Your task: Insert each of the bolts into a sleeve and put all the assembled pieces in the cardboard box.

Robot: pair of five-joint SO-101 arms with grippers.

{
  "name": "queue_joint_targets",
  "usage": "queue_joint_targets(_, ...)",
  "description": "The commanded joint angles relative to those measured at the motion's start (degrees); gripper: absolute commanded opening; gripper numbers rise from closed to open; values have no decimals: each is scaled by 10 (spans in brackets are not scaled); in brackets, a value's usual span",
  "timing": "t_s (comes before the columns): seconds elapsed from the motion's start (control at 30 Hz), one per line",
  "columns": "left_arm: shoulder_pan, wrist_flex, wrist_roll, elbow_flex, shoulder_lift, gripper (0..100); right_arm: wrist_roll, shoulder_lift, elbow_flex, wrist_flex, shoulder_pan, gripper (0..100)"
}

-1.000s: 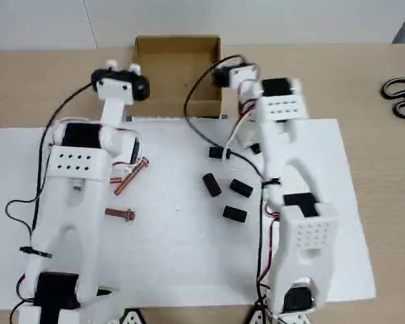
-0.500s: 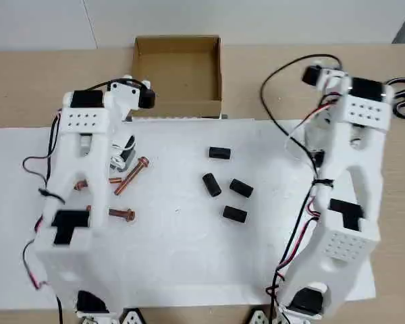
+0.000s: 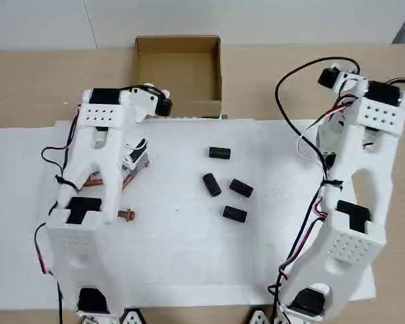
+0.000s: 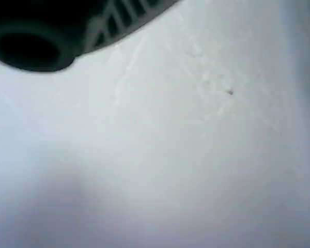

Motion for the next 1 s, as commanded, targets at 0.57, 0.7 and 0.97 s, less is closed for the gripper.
queue_joint_targets(0.57,4,-93,-4,-27,74,119,4,-41,-4,10,-2,6)
queue_joint_targets(0.7,4,-110,-4,-27,94,87,4,-42,-4,10,-22,6)
queue_joint_targets(0.97,11,-110,-4,-27,117,6,1,-44,-4,12,-67,6)
